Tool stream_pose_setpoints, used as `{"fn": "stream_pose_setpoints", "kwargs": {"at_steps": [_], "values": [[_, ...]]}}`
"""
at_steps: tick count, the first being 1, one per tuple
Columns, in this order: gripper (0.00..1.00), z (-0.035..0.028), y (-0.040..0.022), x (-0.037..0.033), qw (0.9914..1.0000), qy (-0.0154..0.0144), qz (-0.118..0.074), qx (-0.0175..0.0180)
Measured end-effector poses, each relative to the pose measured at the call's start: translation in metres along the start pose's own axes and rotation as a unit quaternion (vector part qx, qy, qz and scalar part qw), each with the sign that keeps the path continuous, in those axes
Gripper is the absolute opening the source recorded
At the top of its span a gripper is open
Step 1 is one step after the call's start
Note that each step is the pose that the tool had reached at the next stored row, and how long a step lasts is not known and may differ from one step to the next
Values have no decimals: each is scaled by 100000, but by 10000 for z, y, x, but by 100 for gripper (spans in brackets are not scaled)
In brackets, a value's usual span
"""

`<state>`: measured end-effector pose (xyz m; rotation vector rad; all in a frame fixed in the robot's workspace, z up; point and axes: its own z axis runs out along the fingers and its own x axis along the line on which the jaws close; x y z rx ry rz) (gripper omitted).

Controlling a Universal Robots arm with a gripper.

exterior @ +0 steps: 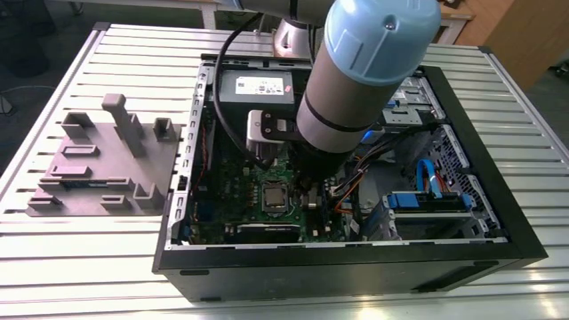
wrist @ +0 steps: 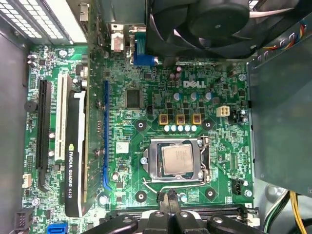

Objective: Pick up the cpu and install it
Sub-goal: 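Install the first cpu locking lever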

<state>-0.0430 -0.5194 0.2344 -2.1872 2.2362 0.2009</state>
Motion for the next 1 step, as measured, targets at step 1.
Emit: {"fn": "stream_pose_setpoints", "kwargs": {"at_steps": [1], "values": [[10, 0, 0, 0, 100000, 0, -1, 0]]}}
